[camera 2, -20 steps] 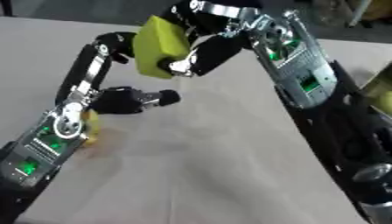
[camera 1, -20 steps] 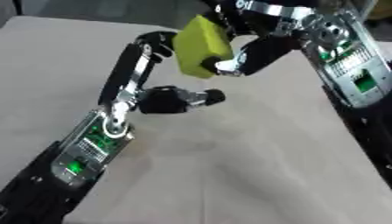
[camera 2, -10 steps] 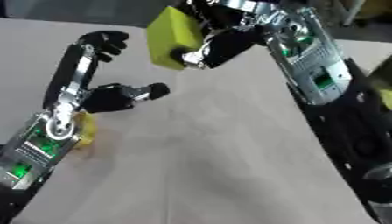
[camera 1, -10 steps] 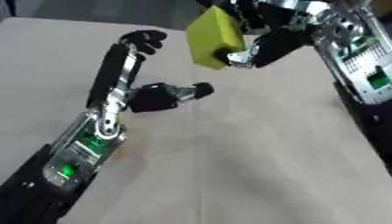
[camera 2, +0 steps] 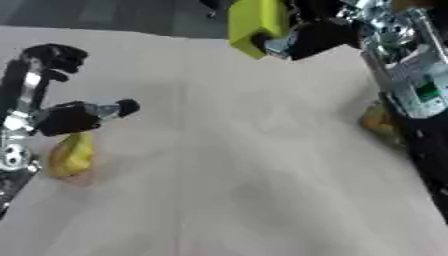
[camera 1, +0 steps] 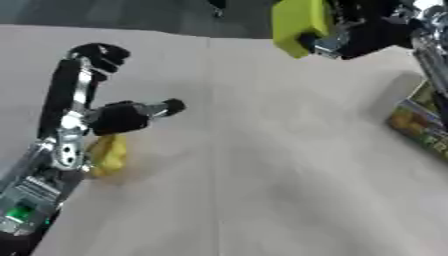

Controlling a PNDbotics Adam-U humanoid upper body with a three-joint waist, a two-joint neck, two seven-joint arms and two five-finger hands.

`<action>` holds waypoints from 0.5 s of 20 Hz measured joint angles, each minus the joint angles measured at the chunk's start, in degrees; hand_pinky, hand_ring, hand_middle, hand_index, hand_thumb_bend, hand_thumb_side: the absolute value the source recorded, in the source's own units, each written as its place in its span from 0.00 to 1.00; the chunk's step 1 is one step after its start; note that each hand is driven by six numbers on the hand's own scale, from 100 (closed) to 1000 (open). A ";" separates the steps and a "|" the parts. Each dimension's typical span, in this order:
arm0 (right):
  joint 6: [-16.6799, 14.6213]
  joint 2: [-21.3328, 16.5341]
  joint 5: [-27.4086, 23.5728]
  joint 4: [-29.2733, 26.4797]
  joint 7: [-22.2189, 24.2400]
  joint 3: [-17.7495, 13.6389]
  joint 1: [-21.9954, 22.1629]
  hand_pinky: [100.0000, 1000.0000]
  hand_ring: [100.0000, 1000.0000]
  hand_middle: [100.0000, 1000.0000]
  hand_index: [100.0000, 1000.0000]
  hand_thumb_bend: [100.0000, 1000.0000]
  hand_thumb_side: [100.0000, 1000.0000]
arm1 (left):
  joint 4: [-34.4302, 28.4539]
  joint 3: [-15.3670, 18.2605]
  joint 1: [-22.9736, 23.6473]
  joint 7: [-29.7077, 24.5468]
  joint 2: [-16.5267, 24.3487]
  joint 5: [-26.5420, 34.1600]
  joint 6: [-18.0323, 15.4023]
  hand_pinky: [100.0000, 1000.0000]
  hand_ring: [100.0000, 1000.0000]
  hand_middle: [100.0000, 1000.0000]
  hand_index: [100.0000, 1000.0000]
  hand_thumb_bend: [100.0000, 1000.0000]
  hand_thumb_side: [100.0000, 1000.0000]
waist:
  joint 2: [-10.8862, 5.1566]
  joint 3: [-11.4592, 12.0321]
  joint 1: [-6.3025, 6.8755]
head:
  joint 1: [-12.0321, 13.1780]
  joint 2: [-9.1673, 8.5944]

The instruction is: Pick up the objects with one hand, pass them to the other hand, and then place them into the box on the other side of the table.

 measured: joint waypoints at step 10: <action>-0.37 -5.75 -0.62 5.52 -10.20 -9.52 8.31 0.71 0.78 0.38 0.53 0.03 0.01 | -1.98 5.20 3.52 5.47 4.39 4.23 -1.98 0.62 0.59 0.52 0.67 0.87 0.35 | 0.01 -0.06 0.65 | -4.55 -0.08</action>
